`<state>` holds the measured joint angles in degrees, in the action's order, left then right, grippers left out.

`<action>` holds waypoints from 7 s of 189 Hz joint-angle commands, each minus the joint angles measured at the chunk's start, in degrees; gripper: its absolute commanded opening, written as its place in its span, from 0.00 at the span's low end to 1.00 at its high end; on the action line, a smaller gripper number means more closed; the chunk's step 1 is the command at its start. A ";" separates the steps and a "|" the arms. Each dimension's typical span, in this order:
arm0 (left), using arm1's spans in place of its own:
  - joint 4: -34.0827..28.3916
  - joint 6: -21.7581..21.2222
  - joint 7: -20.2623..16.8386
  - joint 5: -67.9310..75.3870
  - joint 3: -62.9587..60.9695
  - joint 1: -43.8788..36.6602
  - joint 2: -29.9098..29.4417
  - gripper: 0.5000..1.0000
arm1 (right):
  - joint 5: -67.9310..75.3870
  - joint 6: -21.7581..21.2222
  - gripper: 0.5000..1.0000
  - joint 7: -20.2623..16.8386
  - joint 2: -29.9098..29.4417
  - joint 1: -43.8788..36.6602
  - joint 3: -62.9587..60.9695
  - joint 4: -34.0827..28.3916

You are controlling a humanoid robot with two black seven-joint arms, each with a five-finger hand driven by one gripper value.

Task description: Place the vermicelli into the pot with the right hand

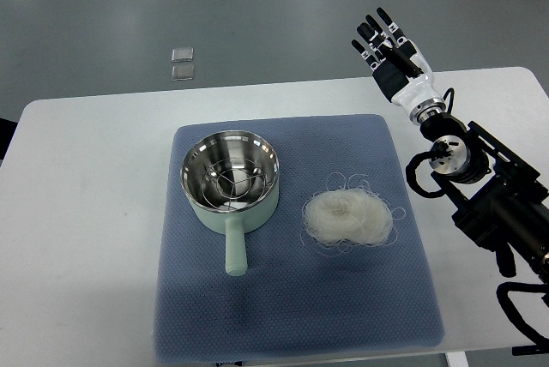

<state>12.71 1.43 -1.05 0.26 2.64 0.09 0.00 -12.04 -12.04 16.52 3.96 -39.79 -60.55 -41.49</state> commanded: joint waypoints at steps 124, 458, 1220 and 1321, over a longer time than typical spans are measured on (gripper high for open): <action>-0.05 -0.02 3.16 -0.09 0.00 0.00 0.00 1.00 | 0.00 0.00 0.85 0.00 0.00 -0.11 -0.09 0.00; 0.30 -0.11 -0.44 0.09 0.00 0.09 0.00 1.00 | -39.46 -22.96 0.85 -15.29 16.87 -52.32 73.12 -7.12; -0.14 -0.02 0.18 0.00 0.00 0.18 0.00 1.00 | -34.28 -9.93 0.00 -12.30 -3.69 -45.37 70.93 -5.27; -0.14 -0.02 0.18 0.00 -0.09 0.09 0.00 1.00 | -34.54 -6.42 0.85 -12.22 -3.25 -42.03 70.49 -3.60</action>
<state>12.57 1.40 -0.88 0.27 2.57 0.25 0.00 -46.92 -18.33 4.32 0.20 -81.89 10.11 -45.30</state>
